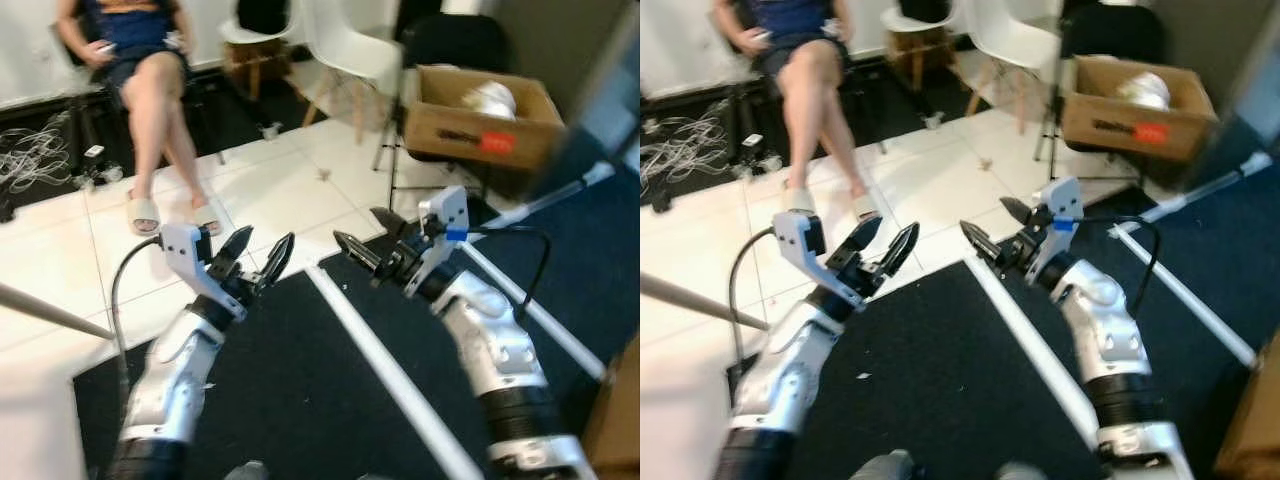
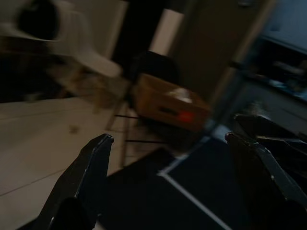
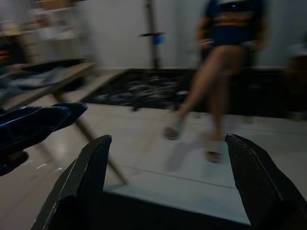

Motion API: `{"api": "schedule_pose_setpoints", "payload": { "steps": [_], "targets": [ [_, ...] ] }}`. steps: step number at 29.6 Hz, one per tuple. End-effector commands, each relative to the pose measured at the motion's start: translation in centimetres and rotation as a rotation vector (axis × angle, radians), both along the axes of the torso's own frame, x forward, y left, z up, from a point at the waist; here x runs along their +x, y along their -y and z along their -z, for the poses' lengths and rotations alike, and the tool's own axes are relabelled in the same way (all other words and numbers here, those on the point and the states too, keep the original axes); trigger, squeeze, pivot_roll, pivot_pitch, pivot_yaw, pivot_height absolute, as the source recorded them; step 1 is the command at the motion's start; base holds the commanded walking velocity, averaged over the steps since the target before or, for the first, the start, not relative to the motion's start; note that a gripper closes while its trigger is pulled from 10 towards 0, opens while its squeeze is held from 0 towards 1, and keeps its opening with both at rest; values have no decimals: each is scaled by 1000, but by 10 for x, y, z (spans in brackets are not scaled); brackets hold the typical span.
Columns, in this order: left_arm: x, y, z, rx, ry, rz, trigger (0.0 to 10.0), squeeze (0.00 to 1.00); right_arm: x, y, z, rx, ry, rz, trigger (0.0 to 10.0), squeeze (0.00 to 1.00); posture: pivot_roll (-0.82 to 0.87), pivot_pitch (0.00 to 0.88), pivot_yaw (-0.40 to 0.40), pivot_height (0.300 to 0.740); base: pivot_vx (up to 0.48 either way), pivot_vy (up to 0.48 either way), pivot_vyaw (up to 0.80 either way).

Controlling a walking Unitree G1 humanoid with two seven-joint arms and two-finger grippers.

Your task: Picking trash to rubbish bin

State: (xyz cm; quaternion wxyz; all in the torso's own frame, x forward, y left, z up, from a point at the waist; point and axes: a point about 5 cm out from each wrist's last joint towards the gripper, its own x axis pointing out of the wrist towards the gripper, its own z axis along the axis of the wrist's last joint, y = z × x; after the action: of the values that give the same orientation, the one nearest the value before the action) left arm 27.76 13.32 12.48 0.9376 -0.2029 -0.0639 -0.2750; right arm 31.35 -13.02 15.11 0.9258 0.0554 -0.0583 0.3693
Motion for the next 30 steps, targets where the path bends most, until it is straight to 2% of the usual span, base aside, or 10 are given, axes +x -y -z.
{"api": "schedule_pose_setpoints", "payload": {
  "steps": [1,30],
  "targets": [
    [-1,2,5,-2,-21,12,10000,0,-1,3,5,-11,-14,8,10000,0,6,0,-28,740,0,0,794],
    [-1,1,3,-5,-18,14,10000,0,-1,3,3,-11,-10,1,10000,0,6,0,-23,740,0,0,794]
  ]
}}
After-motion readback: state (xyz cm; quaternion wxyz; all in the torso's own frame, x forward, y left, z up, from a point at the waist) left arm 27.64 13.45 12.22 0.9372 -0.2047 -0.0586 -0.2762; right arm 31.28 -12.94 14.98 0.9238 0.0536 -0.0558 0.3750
